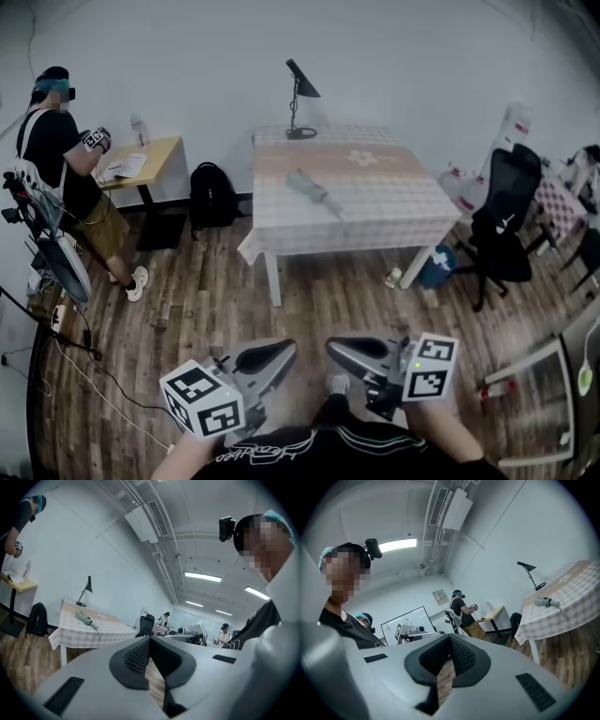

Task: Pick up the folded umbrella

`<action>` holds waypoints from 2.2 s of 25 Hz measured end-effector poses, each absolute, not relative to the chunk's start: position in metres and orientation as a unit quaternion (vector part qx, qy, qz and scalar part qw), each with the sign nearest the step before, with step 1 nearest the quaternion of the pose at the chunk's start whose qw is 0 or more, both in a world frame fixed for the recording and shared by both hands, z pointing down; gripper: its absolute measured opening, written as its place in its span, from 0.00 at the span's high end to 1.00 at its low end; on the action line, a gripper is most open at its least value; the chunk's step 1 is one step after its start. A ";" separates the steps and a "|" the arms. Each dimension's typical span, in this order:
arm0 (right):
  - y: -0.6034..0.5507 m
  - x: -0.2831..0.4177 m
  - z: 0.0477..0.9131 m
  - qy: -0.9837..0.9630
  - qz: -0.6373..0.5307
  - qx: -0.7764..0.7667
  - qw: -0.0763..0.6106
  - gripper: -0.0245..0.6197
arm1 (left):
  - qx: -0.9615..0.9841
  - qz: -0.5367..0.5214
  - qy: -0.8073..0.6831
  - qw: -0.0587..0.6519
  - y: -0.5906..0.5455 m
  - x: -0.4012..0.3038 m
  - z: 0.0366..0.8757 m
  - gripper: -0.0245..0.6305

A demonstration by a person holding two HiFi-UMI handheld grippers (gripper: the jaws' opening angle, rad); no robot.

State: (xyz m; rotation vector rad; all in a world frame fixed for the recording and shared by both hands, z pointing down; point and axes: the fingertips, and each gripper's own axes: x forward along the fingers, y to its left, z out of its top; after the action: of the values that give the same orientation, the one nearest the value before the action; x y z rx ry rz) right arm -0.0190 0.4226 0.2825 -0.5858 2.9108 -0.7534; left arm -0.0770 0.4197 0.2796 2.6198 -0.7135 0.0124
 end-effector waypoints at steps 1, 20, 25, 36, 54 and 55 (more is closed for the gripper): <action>0.421 -0.018 0.283 0.948 -0.249 -0.194 0.043 0.95 | 0.943 0.005 -0.256 0.213 0.419 -0.077 0.280 0.97; 0.361 -0.007 0.286 0.947 -0.255 -0.188 0.048 0.94 | 0.934 0.002 -0.272 0.233 0.360 -0.070 0.292 0.97; 0.327 0.001 0.296 0.945 -0.269 -0.181 0.046 0.94 | 0.927 0.006 -0.283 0.246 0.326 -0.063 0.301 0.97; 0.215 0.049 0.310 0.938 -0.298 -0.173 0.037 0.94 | 0.914 0.018 -0.296 0.275 0.211 -0.014 0.315 0.97; 0.089 0.121 0.333 0.933 -0.316 -0.169 0.030 0.94 | 0.906 0.047 -0.311 0.284 0.084 0.060 0.334 0.97; 0.083 0.122 0.333 0.934 -0.313 -0.172 0.029 0.94 | 0.905 0.047 -0.312 0.285 0.080 0.059 0.335 0.97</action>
State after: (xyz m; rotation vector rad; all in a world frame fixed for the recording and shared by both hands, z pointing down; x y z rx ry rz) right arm 0.1218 0.0834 0.3329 -0.5298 2.8795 -0.9656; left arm 0.0587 0.0798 0.3352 2.4197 -0.8348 0.1252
